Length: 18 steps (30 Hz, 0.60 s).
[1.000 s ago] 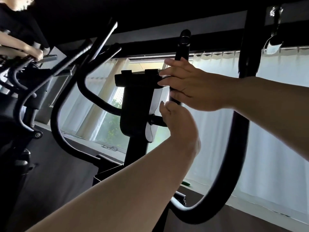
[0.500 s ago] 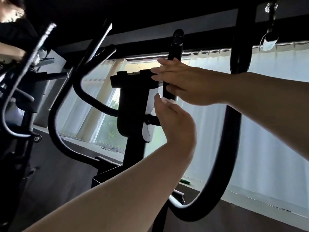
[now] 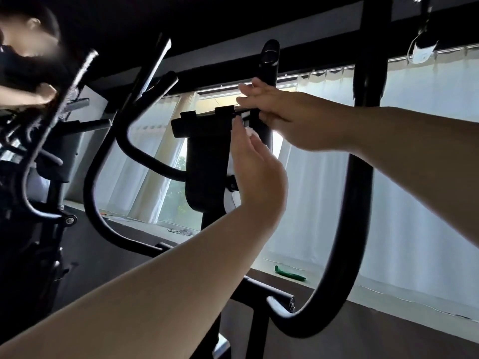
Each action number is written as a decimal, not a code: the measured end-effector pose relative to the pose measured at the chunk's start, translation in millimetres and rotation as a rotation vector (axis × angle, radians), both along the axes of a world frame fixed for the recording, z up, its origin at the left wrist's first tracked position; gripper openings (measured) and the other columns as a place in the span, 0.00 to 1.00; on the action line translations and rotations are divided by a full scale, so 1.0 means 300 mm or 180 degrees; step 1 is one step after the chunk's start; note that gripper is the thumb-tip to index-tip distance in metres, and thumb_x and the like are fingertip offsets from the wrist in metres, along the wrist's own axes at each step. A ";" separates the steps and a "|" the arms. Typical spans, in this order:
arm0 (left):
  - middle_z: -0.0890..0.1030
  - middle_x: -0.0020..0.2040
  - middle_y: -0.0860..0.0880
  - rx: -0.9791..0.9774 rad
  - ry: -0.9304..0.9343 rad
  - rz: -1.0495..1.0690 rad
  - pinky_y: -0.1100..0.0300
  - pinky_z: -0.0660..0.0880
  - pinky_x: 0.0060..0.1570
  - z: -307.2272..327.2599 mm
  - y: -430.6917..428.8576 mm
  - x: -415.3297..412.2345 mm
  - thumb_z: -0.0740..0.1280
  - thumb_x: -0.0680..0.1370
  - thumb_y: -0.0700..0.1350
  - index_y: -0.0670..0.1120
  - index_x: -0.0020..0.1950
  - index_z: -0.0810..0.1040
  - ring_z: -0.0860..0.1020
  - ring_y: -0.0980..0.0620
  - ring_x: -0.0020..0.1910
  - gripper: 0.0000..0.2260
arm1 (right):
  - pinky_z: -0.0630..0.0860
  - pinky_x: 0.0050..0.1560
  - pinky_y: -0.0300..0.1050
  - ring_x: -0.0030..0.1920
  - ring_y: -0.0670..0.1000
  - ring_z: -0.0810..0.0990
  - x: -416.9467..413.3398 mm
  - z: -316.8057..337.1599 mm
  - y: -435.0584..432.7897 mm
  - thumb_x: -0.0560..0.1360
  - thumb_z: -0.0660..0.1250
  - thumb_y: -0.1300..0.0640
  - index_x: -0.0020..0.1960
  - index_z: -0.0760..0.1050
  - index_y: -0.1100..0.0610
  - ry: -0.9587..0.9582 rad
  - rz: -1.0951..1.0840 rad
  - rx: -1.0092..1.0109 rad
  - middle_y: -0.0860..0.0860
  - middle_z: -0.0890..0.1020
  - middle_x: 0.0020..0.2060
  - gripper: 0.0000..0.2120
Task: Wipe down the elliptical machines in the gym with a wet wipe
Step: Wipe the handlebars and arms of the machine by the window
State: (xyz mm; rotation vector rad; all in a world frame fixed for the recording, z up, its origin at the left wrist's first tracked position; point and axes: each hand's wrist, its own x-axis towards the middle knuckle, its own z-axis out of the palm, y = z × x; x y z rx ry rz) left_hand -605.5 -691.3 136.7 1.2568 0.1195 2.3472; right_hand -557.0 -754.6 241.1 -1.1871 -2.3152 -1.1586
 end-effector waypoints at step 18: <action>0.69 0.77 0.43 0.1295 0.1601 0.1989 0.73 0.55 0.73 0.153 0.098 -0.183 0.56 0.86 0.41 0.40 0.76 0.70 0.67 0.50 0.77 0.19 | 0.73 0.30 0.37 0.36 0.46 0.78 -0.067 -0.254 0.044 0.81 0.50 0.66 0.77 0.65 0.51 0.3047 0.1044 -0.0253 0.54 0.82 0.52 0.27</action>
